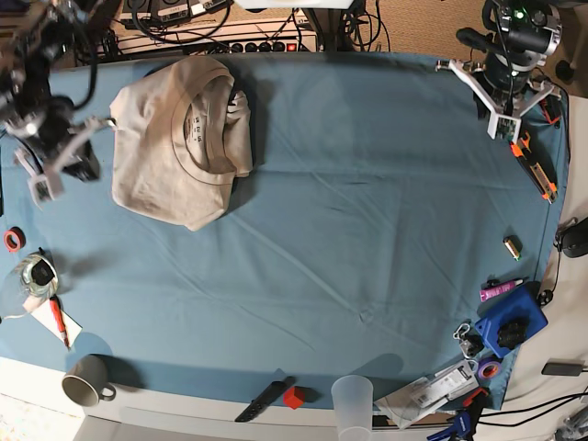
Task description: Fold the T-shirt properly
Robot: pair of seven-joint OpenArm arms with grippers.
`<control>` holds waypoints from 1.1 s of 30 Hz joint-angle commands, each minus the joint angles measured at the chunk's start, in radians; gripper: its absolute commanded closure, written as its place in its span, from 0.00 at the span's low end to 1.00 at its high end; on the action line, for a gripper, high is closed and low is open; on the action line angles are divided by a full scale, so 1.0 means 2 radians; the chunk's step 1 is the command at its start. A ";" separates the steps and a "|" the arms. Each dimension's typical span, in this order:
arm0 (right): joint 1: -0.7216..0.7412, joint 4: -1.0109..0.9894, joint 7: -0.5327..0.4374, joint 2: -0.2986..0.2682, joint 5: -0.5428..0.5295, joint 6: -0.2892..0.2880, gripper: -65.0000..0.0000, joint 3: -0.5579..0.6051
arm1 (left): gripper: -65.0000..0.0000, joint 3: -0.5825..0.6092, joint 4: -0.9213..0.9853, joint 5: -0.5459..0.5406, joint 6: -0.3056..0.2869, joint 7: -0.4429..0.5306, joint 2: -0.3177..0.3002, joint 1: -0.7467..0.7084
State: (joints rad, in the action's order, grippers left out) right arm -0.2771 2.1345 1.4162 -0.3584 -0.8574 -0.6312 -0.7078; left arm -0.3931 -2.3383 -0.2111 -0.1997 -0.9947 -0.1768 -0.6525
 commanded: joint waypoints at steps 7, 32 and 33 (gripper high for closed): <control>-0.097 0.062 -0.010 0.010 -0.007 -0.005 1.00 -0.093 | 1.00 -0.002 -0.009 -0.002 -0.004 -0.018 -0.003 -0.029; -0.278 -0.178 -0.010 0.070 -0.009 -0.033 1.00 -0.093 | 1.00 -0.001 0.157 -0.047 -0.026 -0.012 0.000 -0.179; -0.278 -0.195 -0.010 0.068 -0.009 -0.033 1.00 -0.090 | 1.00 -0.001 0.174 -0.051 -0.032 -0.010 0.000 -0.179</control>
State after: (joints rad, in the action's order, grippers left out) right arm -0.8200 1.7302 1.3998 -0.2085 -0.8696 -0.6983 -0.8799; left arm -0.3920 -1.9770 -0.3096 -0.2630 -1.0111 -0.1726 -0.9932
